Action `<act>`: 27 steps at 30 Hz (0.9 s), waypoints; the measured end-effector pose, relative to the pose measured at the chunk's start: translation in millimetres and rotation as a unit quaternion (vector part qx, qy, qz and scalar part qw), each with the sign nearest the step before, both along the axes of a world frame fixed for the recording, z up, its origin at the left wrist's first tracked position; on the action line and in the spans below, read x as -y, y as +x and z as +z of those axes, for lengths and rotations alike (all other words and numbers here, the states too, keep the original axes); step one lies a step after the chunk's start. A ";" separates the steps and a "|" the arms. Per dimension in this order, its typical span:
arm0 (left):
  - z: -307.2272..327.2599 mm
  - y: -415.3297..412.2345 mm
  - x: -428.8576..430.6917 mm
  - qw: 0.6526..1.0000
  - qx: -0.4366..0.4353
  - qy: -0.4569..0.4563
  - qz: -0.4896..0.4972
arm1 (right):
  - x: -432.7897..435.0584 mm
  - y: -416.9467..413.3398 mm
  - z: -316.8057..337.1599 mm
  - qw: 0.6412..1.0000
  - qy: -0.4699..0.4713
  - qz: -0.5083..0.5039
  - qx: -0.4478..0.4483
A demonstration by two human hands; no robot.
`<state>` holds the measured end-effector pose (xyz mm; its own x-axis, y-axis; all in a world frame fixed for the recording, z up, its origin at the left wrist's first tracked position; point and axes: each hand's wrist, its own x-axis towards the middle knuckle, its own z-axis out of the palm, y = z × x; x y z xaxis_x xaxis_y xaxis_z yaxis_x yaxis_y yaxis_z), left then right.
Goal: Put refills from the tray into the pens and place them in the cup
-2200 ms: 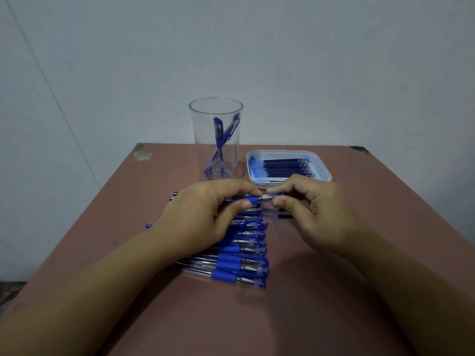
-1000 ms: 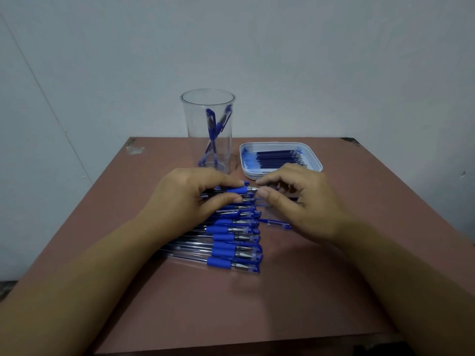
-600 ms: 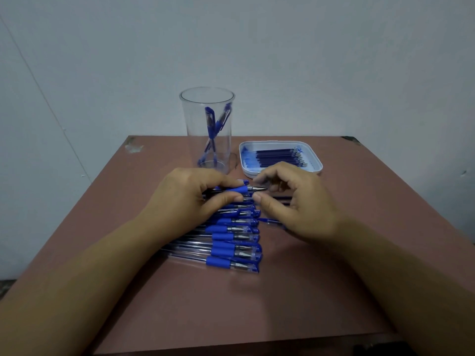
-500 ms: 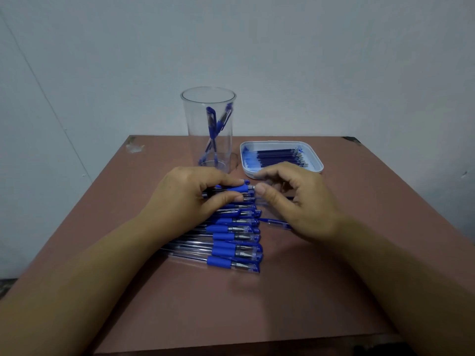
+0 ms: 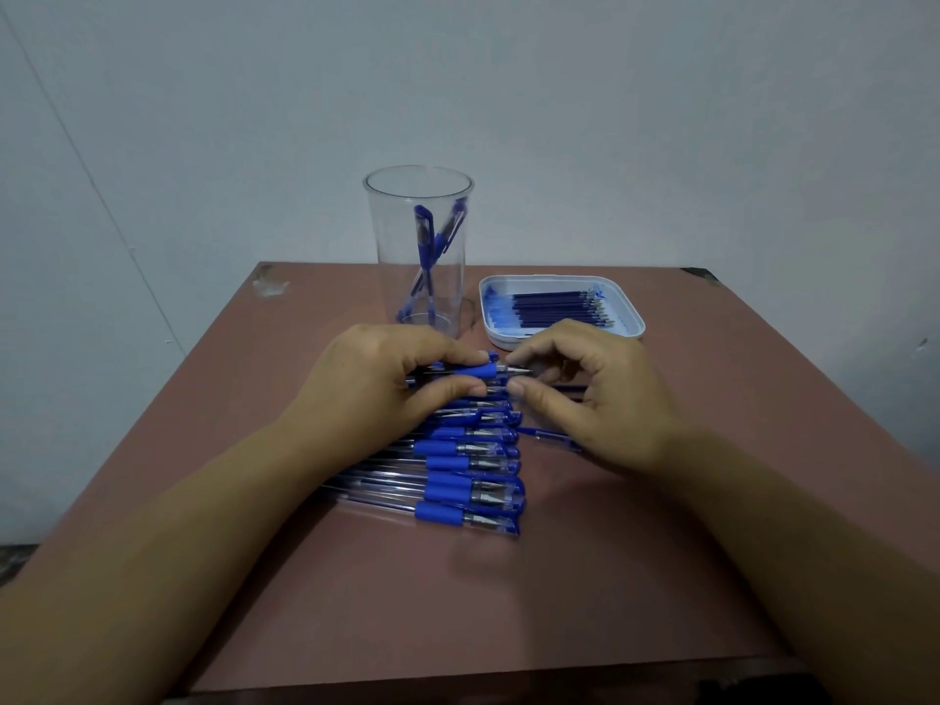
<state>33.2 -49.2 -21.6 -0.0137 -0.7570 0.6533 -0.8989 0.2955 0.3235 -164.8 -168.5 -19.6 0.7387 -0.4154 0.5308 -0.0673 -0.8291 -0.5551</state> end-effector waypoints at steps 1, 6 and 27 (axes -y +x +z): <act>0.1 0.3 0.2 1.000 -0.001 0.000 -0.001 | -0.4 -0.6 0.5 1.000 0.009 0.006 0.004; 0.3 0.1 0.5 1.000 0.004 0.000 -0.004 | 1.1 1.0 -0.2 1.000 0.005 -0.011 -0.014; 0.8 -0.8 -0.1 1.000 -0.001 0.002 0.002 | -1.7 2.0 -0.2 0.999 0.035 -0.017 -0.010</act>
<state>32.4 -49.0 -20.8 -0.0092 -0.7599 0.6500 -0.8999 0.2897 0.3259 -162.7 -166.8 -19.8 0.7334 -0.4765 0.4849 -0.1061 -0.7847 -0.6107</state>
